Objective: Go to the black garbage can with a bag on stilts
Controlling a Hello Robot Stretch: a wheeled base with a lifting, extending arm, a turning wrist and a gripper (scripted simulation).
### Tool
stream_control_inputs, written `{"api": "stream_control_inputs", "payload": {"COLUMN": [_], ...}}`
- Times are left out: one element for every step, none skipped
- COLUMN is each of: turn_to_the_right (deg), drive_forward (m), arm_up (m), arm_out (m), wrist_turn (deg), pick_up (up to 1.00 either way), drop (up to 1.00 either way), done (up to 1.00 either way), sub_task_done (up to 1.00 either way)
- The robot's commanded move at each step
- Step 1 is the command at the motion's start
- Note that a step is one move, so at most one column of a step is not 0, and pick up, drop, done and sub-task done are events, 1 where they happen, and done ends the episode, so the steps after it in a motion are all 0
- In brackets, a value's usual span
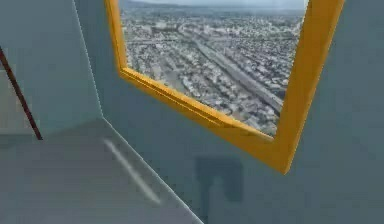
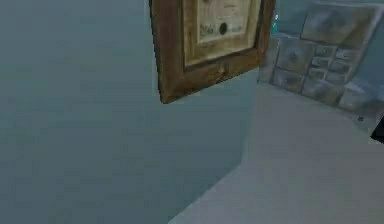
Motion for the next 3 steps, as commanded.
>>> {"api": "stream_control_inputs", "payload": {"turn_to_the_right": [-36.0, -3.0, 0.0], "drive_forward": [0.0, 0.0, 0.9], "arm_up": [0.0, 0.0, 0.0], "arm_out": [0.0, 0.0, 0.0], "wrist_turn": [0.0, 0.0, 0.0], "pick_up": [0.0, 0.0, 0.0], "drop": [0.0, 0.0, 0.0], "done": [0.0, 0.0, 0.0], "sub_task_done": [0.0, 0.0, 0.0]}}
